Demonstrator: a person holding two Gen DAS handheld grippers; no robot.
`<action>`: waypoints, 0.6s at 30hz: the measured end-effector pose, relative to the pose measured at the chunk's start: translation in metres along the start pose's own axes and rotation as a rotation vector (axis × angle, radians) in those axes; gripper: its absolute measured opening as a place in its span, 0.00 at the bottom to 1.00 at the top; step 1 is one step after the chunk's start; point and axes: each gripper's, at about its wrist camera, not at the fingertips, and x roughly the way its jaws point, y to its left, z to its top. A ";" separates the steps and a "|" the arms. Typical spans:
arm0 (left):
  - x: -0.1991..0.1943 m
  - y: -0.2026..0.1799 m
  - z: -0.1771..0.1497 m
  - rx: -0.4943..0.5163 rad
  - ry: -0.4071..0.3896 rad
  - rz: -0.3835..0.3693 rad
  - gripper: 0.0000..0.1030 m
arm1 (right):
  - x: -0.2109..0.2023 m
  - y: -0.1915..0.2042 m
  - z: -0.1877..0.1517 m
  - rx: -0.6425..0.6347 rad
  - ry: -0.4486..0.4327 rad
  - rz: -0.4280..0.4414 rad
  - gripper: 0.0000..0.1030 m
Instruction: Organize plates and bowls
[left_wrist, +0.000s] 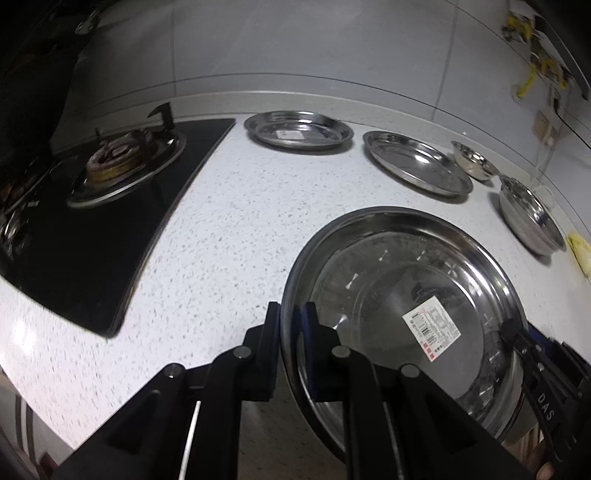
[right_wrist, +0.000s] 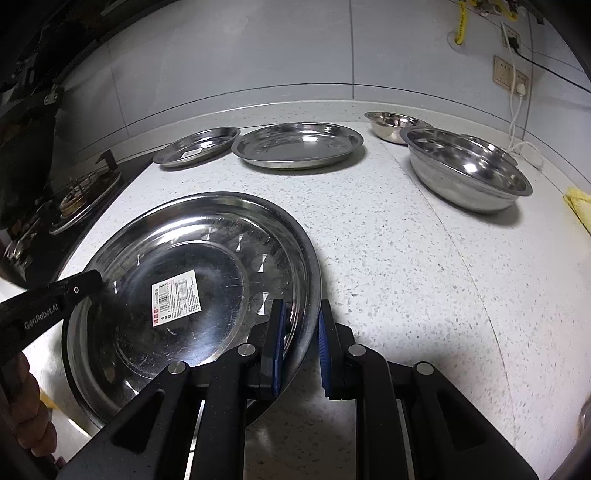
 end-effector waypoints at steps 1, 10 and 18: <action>0.000 0.001 0.000 0.009 0.000 -0.007 0.10 | 0.000 0.001 0.000 0.002 -0.002 -0.009 0.14; 0.003 0.005 0.005 0.041 0.022 -0.046 0.10 | 0.001 0.004 0.000 0.027 0.007 -0.037 0.14; 0.001 0.005 0.005 0.032 0.028 -0.036 0.10 | 0.002 0.004 0.002 -0.006 0.024 -0.021 0.14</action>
